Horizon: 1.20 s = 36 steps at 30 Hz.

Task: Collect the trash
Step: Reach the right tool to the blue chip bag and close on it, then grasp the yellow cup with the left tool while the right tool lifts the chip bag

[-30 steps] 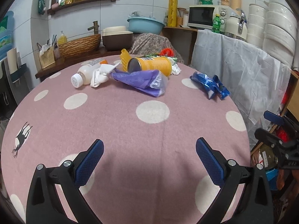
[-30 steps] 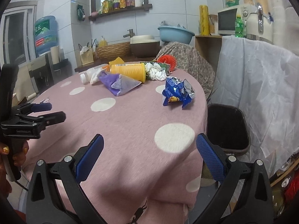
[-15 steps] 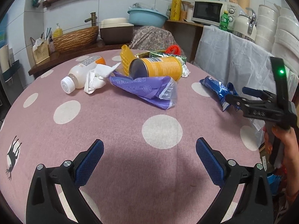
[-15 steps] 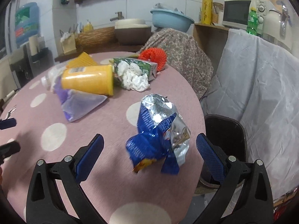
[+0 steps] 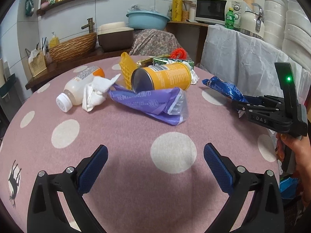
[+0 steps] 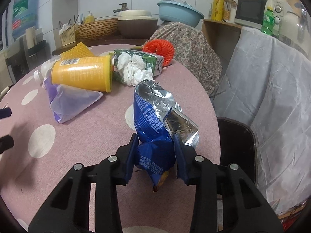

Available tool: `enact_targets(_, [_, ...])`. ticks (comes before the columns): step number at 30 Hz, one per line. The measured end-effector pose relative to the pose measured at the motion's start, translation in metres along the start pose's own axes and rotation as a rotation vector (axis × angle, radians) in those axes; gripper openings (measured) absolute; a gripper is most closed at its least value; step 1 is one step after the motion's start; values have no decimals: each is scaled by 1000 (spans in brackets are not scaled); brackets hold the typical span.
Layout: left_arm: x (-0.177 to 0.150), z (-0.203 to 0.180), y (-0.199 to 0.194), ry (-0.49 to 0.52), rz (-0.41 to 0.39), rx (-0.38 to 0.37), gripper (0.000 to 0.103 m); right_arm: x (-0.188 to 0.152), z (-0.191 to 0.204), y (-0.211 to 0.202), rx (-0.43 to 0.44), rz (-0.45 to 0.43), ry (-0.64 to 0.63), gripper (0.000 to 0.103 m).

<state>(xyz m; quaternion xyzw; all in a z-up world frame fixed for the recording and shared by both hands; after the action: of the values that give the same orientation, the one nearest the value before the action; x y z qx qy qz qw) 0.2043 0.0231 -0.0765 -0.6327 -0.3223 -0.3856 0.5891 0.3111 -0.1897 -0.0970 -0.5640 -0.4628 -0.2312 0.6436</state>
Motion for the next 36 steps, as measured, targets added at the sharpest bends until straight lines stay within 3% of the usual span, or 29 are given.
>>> enact_targets(4, [19, -1, 7, 52, -36, -5, 98, 0, 1, -4, 20, -18, -12, 36])
enact_targets(10, [79, -23, 35, 300, -64, -66, 98, 4, -1, -14, 57, -42, -3, 35])
enact_targets(16, [101, -46, 101, 571, 115, -109, 98, 3, -5, -25, 86, -51, 3, 36])
enact_targets(18, [100, -47, 116, 605, 167, -115, 98, 1, -7, -27, 89, -55, 4, 36])
enact_targets(23, [94, -55, 143, 751, 228, -80, 98, -1, -12, -30, 93, -54, 10, 36])
enact_targets(30, [88, -57, 170, 836, 345, -69, 94, -4, -13, -30, 115, -53, 25, 36])
enact_targets(34, [87, -59, 175, 789, 394, -100, 70, -4, -13, -31, 124, -56, 27, 36])
enact_targets(36, [88, -60, 172, 775, 375, -102, 68, -4, -13, -31, 126, -56, 31, 36])
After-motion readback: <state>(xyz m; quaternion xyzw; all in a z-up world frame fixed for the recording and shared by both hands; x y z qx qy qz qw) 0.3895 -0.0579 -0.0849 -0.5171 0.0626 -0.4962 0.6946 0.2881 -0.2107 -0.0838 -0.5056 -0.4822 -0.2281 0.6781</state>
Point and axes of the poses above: each gripper's, at about its wrist camera, not at the fingertips, and y roughly the way its jaws point, z to its left, x to its top, the point moved 4 cm from there along y, roughly the way its jaws point, and after that the axes turned 11 degrees about -z, right-handed, at the moved point
